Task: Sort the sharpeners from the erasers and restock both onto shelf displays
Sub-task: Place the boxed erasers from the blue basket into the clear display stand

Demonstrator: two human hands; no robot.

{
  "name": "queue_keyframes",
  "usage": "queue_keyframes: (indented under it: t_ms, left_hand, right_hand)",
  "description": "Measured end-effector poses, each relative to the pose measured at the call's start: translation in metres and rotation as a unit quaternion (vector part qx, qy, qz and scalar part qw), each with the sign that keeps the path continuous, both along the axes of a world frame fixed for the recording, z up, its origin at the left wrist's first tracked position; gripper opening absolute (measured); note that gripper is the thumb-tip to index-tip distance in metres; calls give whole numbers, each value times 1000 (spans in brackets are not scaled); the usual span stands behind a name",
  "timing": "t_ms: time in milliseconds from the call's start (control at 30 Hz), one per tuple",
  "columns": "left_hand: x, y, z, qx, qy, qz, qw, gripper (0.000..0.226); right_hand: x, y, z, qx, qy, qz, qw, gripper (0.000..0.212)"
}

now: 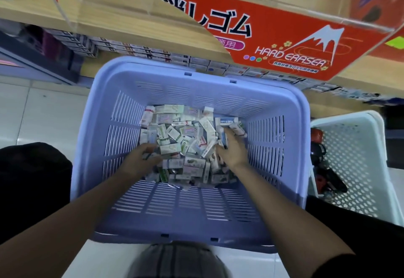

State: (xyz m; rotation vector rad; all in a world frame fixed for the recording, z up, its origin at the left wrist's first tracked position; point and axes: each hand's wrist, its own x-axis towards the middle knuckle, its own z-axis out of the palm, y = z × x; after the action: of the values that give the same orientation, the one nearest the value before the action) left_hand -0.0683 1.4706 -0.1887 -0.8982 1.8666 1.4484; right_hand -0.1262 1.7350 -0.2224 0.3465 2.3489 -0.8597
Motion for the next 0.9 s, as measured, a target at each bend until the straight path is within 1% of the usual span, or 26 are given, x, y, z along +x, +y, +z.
queue_keyframes:
  t_ms: [33, 100, 200, 300, 367, 400, 500, 600, 700, 733, 767, 800, 833, 867, 900]
  left_hand:
    - [0, -1, 2, 6, -5, 13, 1000, 22]
    - [-2, 0, 8, 15, -4, 31, 999, 19]
    - [-6, 4, 21, 11, 7, 4, 1000, 16]
    - [-15, 12, 38, -21, 28, -34, 999, 17]
    - [-24, 20, 57, -19, 38, -63, 997, 22]
    - [-28, 23, 69, -9, 38, -78, 996, 24]
    - [-44, 36, 119, 26, 83, -108, 990, 30]
    - [-57, 42, 174, 55, 129, -84, 986, 33]
    - [-60, 46, 222, 124, 122, -76, 982, 33]
    - [-58, 49, 236, 151, 116, -82, 978, 37]
    - [-56, 52, 249, 181, 113, -86, 973, 47]
    - [-54, 56, 260, 215, 114, -88, 966, 58]
    - [-52, 60, 271, 248, 121, -87, 957, 63]
    - [-50, 64, 281, 270, 134, -84, 950, 60]
    - [-49, 67, 290, 276, 154, -81, 945, 51]
  right_hand:
    - [0, -5, 0, 11, 1, -9, 1000, 65]
    - [-1, -9, 4, 3, 0, -34, 999, 63]
    - [1, -5, 23, -43, -4, -70, 997, 62]
    - [0, -7, 58, -117, 9, -120, 986, 58]
    - [-3, -14, 91, -202, -11, -161, 966, 55]
    - [-6, -18, 110, -238, -23, -165, 957, 54]
    - [-11, -29, 167, -297, -42, -120, 946, 49]
    - [-13, -40, 219, -301, -8, -65, 951, 41]
    - [-9, -47, 262, -286, 60, -41, 955, 40]
    - [-6, -49, 275, -282, 95, -31, 954, 39]
    - [-2, -51, 287, -273, 135, -13, 952, 38]
    - [3, -53, 299, -259, 176, 14, 950, 38]
    - [7, -56, 310, -239, 210, 47, 947, 41]
    - [11, -58, 321, -219, 234, 79, 944, 46]
    - [13, -60, 331, -205, 247, 108, 941, 53]
